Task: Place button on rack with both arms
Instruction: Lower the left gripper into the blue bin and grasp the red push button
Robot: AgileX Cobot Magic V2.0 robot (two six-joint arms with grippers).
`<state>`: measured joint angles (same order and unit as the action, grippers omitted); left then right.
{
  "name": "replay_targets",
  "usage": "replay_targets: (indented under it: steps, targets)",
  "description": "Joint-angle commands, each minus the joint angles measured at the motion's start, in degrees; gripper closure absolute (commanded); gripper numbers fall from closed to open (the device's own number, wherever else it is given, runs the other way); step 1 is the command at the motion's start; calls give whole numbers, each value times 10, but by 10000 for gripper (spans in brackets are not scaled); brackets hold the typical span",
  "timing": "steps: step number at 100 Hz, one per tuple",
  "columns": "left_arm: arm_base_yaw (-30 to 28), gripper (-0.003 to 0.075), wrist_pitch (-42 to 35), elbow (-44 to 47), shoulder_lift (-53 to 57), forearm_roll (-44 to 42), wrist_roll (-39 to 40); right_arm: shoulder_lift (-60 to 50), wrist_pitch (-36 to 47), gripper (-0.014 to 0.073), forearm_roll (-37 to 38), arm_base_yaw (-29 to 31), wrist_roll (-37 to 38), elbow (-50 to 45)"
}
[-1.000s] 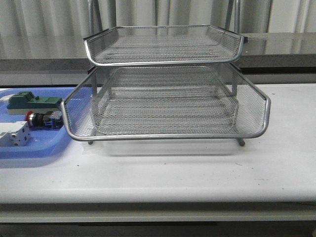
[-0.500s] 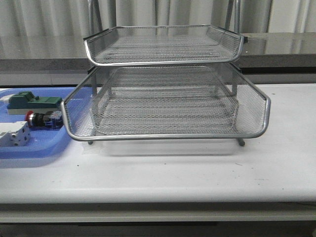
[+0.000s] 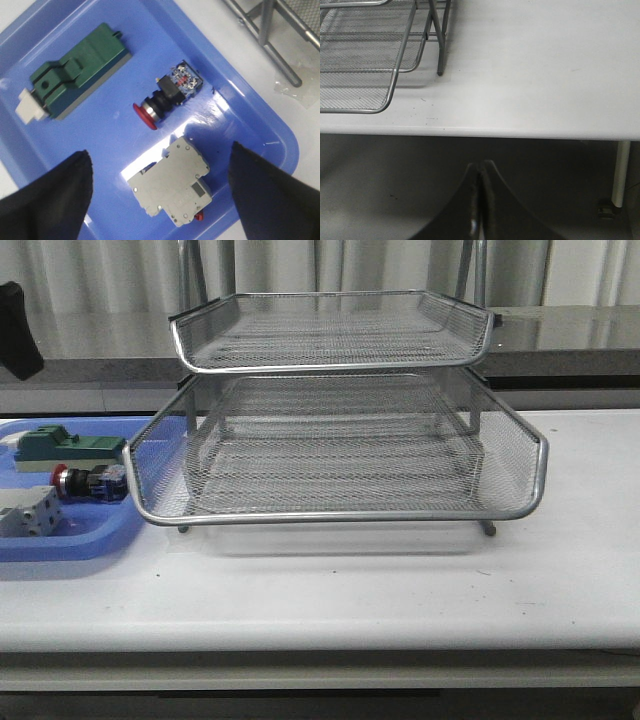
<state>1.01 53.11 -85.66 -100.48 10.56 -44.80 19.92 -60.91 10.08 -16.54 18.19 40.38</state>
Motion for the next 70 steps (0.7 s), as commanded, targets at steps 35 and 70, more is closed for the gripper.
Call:
replay_targets:
  steps: [35,70]
  targets:
    - [26,176,71,-172,-140,22,-127,6,34,663,14,3,-2,18]
    - [49,176,74,-217,-210,-7,-169,6,34,663,14,3,-2,18]
